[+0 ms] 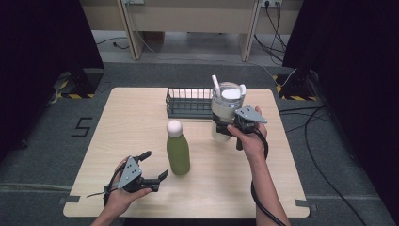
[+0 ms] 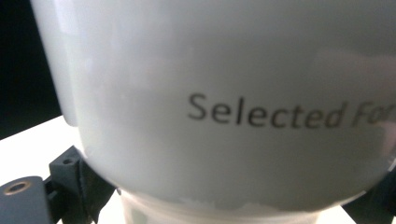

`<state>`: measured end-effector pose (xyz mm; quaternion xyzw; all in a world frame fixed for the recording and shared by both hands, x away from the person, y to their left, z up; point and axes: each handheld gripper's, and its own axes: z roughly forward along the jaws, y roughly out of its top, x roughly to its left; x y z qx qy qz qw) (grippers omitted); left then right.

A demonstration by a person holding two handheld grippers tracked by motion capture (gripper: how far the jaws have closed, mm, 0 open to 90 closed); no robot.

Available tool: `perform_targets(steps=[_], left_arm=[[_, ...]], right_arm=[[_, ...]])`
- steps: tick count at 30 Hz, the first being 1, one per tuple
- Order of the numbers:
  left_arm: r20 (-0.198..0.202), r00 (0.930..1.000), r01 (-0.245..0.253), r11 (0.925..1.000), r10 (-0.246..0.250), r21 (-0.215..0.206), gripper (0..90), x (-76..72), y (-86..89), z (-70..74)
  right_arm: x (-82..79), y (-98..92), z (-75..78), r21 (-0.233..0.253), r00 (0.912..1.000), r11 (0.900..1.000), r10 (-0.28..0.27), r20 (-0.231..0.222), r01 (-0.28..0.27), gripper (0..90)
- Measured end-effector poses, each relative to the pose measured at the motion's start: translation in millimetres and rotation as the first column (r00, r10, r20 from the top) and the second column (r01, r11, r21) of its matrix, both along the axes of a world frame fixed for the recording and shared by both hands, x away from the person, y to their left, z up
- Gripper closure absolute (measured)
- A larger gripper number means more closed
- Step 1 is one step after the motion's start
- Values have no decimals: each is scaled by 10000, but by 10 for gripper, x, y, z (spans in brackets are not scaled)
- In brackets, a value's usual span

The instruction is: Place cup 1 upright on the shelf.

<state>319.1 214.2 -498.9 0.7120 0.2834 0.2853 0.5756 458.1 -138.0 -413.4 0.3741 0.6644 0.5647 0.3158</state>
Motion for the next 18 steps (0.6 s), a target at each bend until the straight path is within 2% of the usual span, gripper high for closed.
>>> perform_targets(steps=[10,18], left_arm=[[-19,10000,93,10000,-93,1,78,-5,-15,-9],[-48,10000,81,10000,-81,-44,78,0,-9,-13]], right_arm=[[125,55,58,-147,9999,9998,-122,20,122,78],[210,81,96,-46,9999,9999,-159,30,159,78]])
